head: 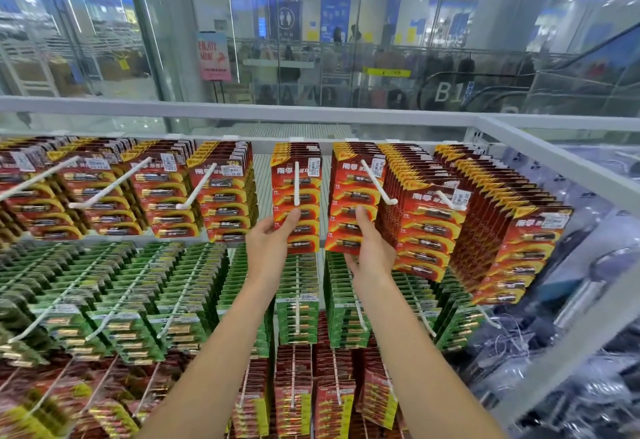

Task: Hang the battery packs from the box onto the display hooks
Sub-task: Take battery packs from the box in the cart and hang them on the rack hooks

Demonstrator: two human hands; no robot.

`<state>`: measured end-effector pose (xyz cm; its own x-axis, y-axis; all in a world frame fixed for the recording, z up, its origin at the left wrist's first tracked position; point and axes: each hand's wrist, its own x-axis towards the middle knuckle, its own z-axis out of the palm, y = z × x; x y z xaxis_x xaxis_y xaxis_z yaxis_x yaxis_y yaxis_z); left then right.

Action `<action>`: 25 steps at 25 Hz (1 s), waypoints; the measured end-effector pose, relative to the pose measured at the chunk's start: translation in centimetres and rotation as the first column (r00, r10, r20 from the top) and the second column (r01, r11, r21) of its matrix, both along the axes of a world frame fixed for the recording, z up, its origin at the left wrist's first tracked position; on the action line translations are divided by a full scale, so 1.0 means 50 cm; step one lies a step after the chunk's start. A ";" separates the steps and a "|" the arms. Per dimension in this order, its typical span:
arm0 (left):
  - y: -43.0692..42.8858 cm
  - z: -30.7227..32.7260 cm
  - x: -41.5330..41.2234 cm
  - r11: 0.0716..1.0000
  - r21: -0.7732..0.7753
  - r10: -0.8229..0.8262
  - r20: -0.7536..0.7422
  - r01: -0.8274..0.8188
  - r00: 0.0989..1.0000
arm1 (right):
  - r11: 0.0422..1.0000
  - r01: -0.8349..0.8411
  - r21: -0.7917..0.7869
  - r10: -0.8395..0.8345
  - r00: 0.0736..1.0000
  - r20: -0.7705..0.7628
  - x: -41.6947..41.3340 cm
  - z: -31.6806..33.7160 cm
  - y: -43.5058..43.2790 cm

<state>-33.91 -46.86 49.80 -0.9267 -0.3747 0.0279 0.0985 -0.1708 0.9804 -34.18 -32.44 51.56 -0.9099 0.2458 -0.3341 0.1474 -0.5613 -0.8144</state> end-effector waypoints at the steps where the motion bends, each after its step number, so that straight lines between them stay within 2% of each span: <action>1: 0.001 -0.002 -0.004 1.000 0.009 -0.003 -0.003 0.003 1.000 | 1.000 0.014 -0.006 -0.014 1.000 0.012 -0.005 0.000 -0.003; 5: -0.003 -0.014 -0.019 1.000 0.014 0.010 0.013 -0.010 1.000 | 0.999 0.047 0.010 -0.048 0.998 0.047 -0.029 -0.012 -0.011; 11: -0.017 -0.040 -0.018 0.995 -0.092 0.038 0.051 -0.033 0.998 | 0.997 0.062 0.053 -0.065 0.997 0.043 -0.043 -0.049 -0.018; 18: -0.040 -0.090 0.044 0.984 -0.178 -0.004 0.138 0.029 0.990 | 0.967 -0.058 0.250 0.027 0.992 0.126 0.010 -0.118 -0.013; 25: -0.058 -0.112 0.157 0.908 -0.408 -0.058 0.118 0.101 0.991 | 0.852 -0.075 0.519 0.101 0.995 -0.021 0.151 -0.123 -0.018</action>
<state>-26.07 -49.74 44.19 -0.9590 -0.2748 0.0689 -0.0012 0.2472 0.9690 -26.62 -33.33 45.41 -0.9471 0.2894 -0.1387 0.1315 -0.0444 -0.9903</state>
